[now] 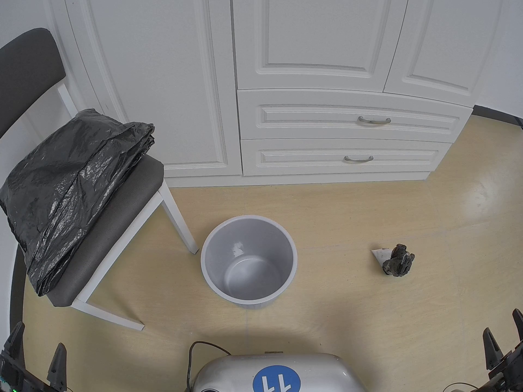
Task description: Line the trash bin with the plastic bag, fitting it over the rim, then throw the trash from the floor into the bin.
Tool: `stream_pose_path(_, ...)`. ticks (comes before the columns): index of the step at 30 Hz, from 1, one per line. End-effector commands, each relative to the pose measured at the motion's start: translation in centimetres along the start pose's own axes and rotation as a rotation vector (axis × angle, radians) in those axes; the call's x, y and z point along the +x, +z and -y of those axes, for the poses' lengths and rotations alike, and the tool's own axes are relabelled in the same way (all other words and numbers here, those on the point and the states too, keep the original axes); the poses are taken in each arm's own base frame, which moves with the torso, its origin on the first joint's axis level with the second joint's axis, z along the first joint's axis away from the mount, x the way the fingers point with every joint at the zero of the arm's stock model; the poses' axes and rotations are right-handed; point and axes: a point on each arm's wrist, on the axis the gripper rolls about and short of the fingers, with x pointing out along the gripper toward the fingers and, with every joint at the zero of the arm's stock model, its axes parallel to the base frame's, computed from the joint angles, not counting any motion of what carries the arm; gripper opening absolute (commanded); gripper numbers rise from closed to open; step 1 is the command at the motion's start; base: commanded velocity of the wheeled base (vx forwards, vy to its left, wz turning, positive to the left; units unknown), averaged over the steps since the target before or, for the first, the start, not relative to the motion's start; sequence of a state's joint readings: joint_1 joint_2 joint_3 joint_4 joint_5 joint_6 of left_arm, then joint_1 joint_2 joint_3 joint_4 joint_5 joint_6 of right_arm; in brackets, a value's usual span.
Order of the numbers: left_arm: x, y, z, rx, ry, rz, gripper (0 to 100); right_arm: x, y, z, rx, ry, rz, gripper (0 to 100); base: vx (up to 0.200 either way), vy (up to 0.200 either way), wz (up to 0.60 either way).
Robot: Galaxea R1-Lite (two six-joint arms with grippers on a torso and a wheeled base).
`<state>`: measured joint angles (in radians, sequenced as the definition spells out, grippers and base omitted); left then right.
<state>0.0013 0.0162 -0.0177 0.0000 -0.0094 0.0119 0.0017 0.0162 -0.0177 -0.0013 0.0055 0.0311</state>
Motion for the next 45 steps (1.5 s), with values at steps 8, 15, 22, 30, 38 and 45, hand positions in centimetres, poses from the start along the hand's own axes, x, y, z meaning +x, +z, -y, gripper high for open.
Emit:
stream_pose_path(8,0.01,-0.53,0.00,0.000,-0.001,-0.001,100,-0.01,-0.48,0.01,0.000,0.000,0.000,100,0.000,0.000,0.00)
stream_pose_path(15,0.01,-0.53,0.00,0.000,-0.001,-0.001,100,-0.01,-0.47,0.01,0.001,0.000,0.002,100,0.000,0.000,0.00)
stream_pose_path(22,0.01,-0.53,0.01,0.000,0.000,-0.001,100,-0.01,-0.47,0.01,0.001,0.000,0.002,100,0.000,0.000,0.00)
stream_pose_path(30,0.01,-0.53,0.01,-0.001,0.000,-0.001,100,-0.01,-0.47,0.01,0.001,0.000,0.002,100,0.000,0.000,0.00)
stream_pose_path(38,0.01,-0.51,-0.04,-0.021,0.020,0.000,100,-0.01,-0.45,0.01,0.000,0.001,0.003,100,0.000,0.000,0.00)
stream_pose_path(45,0.01,-0.51,-0.02,0.006,0.011,0.000,100,-0.01,-0.45,0.01,-0.003,-0.003,0.003,100,0.000,0.000,0.00)
